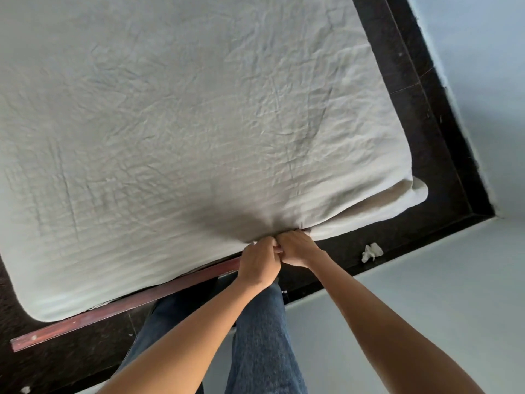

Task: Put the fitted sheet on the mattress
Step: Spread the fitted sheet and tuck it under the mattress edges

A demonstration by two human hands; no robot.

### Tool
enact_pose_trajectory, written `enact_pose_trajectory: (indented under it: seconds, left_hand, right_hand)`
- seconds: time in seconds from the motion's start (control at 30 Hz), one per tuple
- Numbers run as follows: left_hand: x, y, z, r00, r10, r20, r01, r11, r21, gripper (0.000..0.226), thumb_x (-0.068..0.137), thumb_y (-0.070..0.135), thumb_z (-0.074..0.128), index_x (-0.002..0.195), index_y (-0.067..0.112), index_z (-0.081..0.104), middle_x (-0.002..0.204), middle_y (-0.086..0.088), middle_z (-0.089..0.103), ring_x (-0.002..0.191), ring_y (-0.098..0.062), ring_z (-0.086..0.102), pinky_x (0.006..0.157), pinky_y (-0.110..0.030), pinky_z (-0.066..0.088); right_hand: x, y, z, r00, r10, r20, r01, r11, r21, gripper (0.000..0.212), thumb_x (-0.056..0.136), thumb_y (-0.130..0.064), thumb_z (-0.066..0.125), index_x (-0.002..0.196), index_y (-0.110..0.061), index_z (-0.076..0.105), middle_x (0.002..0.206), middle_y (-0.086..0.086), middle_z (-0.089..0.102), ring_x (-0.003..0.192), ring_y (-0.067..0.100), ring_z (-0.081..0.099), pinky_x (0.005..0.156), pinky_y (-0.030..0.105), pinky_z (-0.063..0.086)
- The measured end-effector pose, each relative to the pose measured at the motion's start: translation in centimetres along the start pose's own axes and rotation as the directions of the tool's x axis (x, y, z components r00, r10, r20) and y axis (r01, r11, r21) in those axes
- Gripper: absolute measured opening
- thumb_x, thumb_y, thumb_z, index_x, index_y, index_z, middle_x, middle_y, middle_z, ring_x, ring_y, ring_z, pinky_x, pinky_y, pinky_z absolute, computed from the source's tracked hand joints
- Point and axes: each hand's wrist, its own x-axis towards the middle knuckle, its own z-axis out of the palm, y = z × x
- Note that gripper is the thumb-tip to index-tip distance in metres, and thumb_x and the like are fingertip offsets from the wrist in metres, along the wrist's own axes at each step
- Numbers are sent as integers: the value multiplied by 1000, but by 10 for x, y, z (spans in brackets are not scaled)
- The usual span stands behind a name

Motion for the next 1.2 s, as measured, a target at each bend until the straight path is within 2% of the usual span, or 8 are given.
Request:
enact_pose_trajectory:
  seconds: [0.1, 0.2, 0.3, 0.47, 0.67, 0.8, 0.97, 1.2]
  left_hand:
    - [5, 3, 3, 990, 33, 134, -48, 993, 111, 49, 87, 8, 46, 135, 15, 39, 128, -10, 57, 118, -29, 53, 96, -33, 38]
    - [17, 18, 1, 965, -57, 256, -3, 973, 229, 57, 86, 7, 45, 141, 18, 33, 139, -7, 48, 124, -28, 48, 99, -38, 40]
    - [28, 39, -1, 935, -143, 324, 20, 934, 356, 44, 89, 10, 41, 133, 11, 43, 132, -10, 53, 116, -28, 53, 88, -37, 45]
    - [27, 68, 3, 988, -67, 139, -21, 834, 551, 25, 94, 17, 44, 110, 8, 61, 109, -8, 64, 98, -27, 62, 68, -30, 41]
    - [37, 70, 26, 984, -102, 148, 108, 994, -34, 32, 90, 12, 41, 120, 12, 53, 114, -11, 64, 102, -28, 61, 87, -38, 49]
    - [39, 64, 35, 986, -49, 158, 16, 979, 205, 51, 89, 11, 46, 139, 19, 37, 136, -4, 53, 124, -24, 49, 101, -34, 37]
    - [55, 74, 28, 943, -92, 319, 11, 969, 247, 52, 90, 9, 41, 140, 19, 37, 137, -4, 50, 120, -26, 52, 96, -39, 46]
    - [54, 89, 16, 951, -63, 302, -43, 943, 331, 31, 90, 13, 44, 119, 7, 55, 116, -11, 58, 100, -28, 59, 80, -35, 47]
  right_hand:
    - [-23, 22, 5, 967, -52, -251, 95, 982, 161, 40, 72, 3, 51, 105, -12, 67, 106, 4, 69, 98, 26, 62, 79, 29, 47]
    - [-34, 43, 13, 833, -96, -545, 111, 994, -6, 31, 57, 6, 49, 73, -9, 70, 76, 4, 68, 69, 25, 65, 61, 27, 55]
    - [-35, 57, 8, 875, -76, -477, 36, 995, -94, 30, 43, 8, 70, 68, -8, 66, 70, 6, 65, 68, 26, 64, 69, 30, 56]
    - [-16, 59, -7, 992, 40, -122, -57, 988, -144, 21, 82, -11, 58, 101, -15, 66, 107, 4, 67, 108, 24, 58, 99, 33, 37]
    - [-2, 66, -16, 998, 48, 30, -44, 993, -106, 23, 89, -16, 48, 103, -16, 66, 107, 3, 69, 107, 25, 61, 92, 35, 35]
    - [-27, 87, -13, 988, -87, -128, 100, 989, 104, 37, 79, -1, 51, 112, -13, 64, 111, 4, 67, 109, 28, 57, 97, 36, 40]
    - [-59, 119, 4, 807, -23, -590, 86, 993, 79, 48, 56, 14, 55, 95, -10, 71, 93, 6, 70, 90, 27, 65, 87, 36, 55]
    - [-34, 115, -7, 960, 119, -252, -151, 982, -113, 33, 79, -6, 58, 111, -12, 61, 114, 6, 61, 117, 26, 51, 115, 39, 22]
